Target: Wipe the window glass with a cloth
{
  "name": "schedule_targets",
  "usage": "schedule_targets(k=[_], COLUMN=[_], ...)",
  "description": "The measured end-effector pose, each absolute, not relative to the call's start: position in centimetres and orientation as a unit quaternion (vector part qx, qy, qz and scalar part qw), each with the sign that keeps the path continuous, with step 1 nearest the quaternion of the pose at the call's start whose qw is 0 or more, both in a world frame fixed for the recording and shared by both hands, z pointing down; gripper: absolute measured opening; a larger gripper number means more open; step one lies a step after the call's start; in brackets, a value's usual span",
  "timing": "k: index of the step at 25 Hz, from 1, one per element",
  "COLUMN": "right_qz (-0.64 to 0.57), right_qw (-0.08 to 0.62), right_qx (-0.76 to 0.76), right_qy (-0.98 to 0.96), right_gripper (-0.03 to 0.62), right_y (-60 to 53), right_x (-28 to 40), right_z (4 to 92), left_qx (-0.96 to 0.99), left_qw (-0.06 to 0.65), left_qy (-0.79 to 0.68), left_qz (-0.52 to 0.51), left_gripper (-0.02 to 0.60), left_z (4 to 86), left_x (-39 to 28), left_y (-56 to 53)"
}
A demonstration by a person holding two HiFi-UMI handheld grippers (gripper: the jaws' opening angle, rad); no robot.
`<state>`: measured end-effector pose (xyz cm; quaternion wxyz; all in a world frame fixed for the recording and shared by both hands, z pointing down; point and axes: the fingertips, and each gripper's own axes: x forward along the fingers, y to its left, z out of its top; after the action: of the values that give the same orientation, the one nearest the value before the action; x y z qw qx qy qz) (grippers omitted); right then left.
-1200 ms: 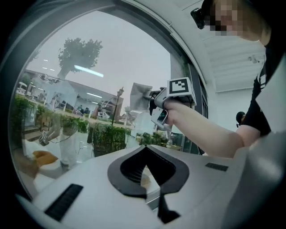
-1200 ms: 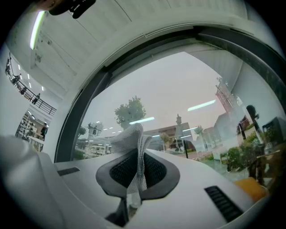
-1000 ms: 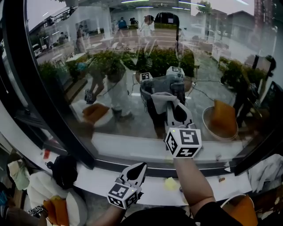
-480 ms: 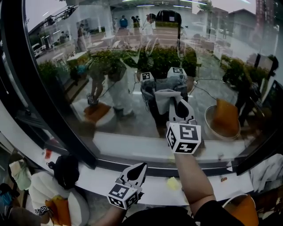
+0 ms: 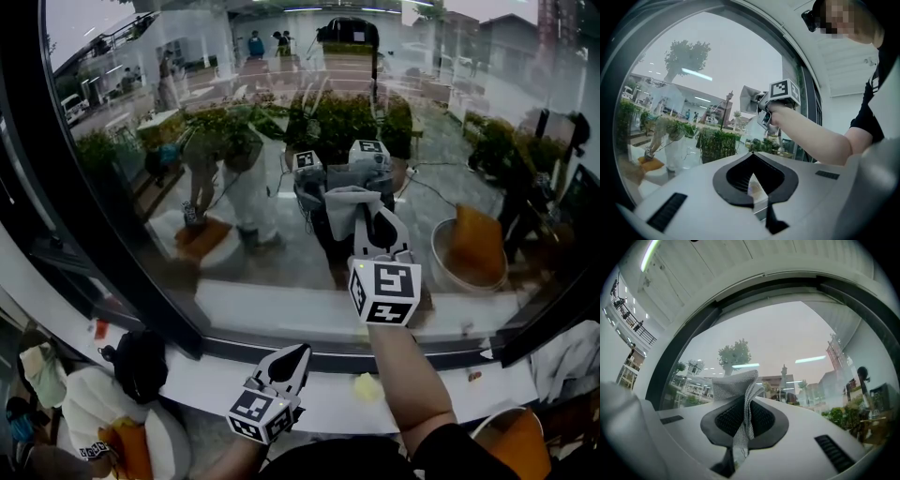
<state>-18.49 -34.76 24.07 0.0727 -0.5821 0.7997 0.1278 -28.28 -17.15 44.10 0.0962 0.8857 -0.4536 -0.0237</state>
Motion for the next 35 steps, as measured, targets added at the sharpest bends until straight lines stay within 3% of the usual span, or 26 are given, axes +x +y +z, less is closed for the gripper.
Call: schedule_targets(k=[14, 35], right_qz=[0.126, 0.123], right_qw=[0.066, 0.051], right_qx=[-0.598, -0.674], right_qy=[0.789, 0.726], right_gripper=[0.037, 0.037], right_y=[-34.5, -33.2], right_x=[-14.6, 3.1], right_z=[24.3, 24.4], left_qx=[0.897, 0.935], left_qw=[0.092, 0.076], left_qy=[-0.432, -0.345], left_qz=[-0.014, 0.009], left_gripper=[0.008, 0.008], left_z=[44.0, 43.7], left_x=[-25.6, -12.4], left_y=[-17.2, -17.6])
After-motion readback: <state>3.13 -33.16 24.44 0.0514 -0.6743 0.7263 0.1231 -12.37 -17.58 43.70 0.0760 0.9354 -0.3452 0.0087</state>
